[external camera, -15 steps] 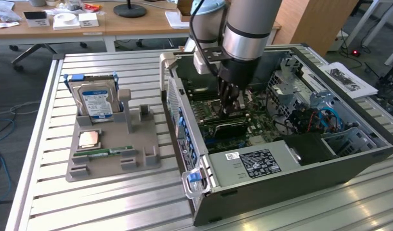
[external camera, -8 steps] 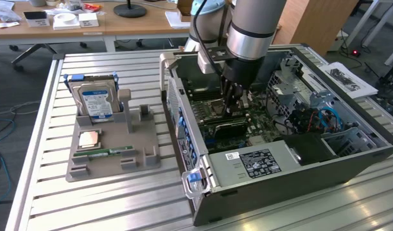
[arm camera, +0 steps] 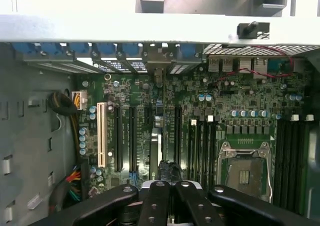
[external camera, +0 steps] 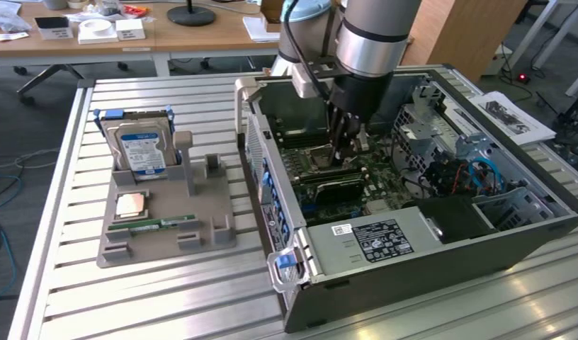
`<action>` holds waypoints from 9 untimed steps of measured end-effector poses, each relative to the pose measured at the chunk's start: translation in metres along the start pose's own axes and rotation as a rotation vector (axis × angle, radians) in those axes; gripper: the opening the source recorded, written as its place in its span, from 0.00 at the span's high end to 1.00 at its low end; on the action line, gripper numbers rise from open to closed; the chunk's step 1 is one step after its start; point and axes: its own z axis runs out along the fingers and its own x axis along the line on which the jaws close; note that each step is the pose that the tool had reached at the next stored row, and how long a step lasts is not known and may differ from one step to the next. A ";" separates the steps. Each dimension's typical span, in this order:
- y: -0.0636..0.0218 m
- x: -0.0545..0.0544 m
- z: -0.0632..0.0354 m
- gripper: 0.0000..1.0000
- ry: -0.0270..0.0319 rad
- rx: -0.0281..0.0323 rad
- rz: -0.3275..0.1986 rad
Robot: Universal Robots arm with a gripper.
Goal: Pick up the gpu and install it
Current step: 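Press down on the gpu until it lock into place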
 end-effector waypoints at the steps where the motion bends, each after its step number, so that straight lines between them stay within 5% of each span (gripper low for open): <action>1: 0.0000 0.000 -0.0034 0.89 -0.0001 -0.0001 0.000; 9: -0.0002 0.000 -0.0246 0.89 -0.0002 0.0000 0.000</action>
